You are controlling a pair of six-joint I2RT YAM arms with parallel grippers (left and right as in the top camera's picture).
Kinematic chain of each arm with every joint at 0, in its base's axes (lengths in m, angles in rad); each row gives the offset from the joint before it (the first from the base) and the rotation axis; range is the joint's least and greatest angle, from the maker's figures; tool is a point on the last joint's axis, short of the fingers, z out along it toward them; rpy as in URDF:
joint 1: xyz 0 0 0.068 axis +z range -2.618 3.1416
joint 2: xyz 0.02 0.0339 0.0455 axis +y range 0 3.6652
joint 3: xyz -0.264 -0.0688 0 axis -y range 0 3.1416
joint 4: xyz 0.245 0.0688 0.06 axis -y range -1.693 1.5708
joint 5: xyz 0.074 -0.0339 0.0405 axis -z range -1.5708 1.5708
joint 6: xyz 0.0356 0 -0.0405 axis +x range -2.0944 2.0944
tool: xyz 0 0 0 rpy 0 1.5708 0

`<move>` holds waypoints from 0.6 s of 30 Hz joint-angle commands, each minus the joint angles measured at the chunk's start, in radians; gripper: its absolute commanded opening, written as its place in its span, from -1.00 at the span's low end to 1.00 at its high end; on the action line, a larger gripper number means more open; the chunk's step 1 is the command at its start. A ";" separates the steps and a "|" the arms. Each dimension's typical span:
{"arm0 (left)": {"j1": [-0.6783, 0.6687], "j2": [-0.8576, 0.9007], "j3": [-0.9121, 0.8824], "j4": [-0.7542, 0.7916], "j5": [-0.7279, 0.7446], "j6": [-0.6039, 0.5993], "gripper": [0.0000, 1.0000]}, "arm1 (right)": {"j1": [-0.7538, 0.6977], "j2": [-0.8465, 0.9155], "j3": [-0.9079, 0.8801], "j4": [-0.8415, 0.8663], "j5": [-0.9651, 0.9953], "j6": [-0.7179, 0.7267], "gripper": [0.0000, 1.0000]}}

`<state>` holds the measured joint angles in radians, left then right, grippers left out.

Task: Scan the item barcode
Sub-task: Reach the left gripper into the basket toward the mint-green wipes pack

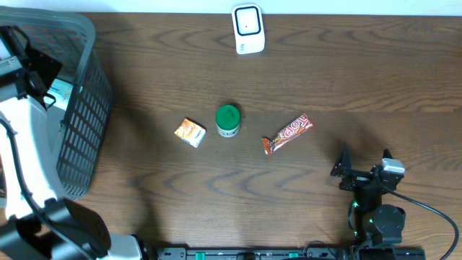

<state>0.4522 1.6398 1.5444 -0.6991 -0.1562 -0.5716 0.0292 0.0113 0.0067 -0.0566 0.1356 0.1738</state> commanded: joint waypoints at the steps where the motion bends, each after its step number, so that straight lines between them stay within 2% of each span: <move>1: 0.022 0.062 -0.009 0.013 0.016 -0.070 0.96 | -0.005 -0.005 -0.001 -0.004 0.013 -0.011 0.98; 11: 0.025 0.286 -0.009 0.112 0.117 -0.070 0.96 | -0.005 -0.005 -0.001 -0.004 0.013 -0.011 0.99; 18: 0.026 0.359 -0.009 0.167 0.127 -0.070 0.96 | -0.005 -0.005 -0.001 -0.004 0.013 -0.011 0.98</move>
<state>0.4767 1.9785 1.5440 -0.5442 -0.0441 -0.6323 0.0292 0.0113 0.0067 -0.0570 0.1356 0.1738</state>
